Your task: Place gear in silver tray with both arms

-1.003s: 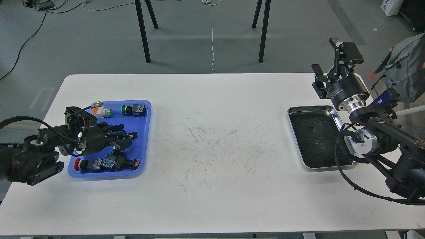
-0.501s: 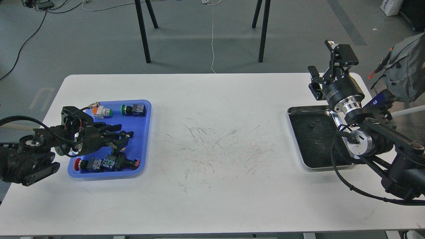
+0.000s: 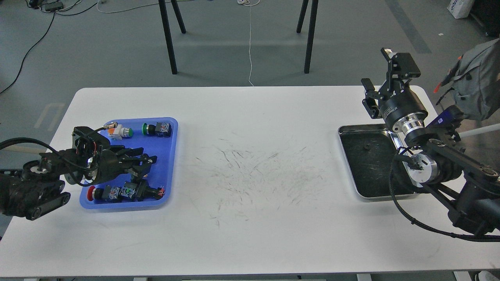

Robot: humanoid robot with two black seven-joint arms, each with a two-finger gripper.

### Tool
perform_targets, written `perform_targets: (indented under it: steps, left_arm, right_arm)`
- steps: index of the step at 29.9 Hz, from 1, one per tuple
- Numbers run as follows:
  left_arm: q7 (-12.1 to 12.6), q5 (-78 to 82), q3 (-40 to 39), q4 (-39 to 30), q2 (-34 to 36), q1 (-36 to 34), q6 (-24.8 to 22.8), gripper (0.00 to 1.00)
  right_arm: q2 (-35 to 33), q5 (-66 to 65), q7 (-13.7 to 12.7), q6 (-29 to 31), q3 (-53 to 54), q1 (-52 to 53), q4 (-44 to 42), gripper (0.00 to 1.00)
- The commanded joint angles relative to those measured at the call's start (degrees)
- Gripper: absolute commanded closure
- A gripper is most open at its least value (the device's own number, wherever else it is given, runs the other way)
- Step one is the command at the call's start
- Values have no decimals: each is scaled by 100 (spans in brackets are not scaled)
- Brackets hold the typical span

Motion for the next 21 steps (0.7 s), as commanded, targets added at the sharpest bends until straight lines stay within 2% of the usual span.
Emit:
perform_targets:
  steps: [1,21]
  left_arm:
    - [1,1,0,41,-3,21,1,51]
    - [1,-17,-18,181,-3,65,10,75]
  right_arm:
    - [0,0,0,0,-9,0,1,5]
    - [17,-9,0,0,-17,0,-8,5]
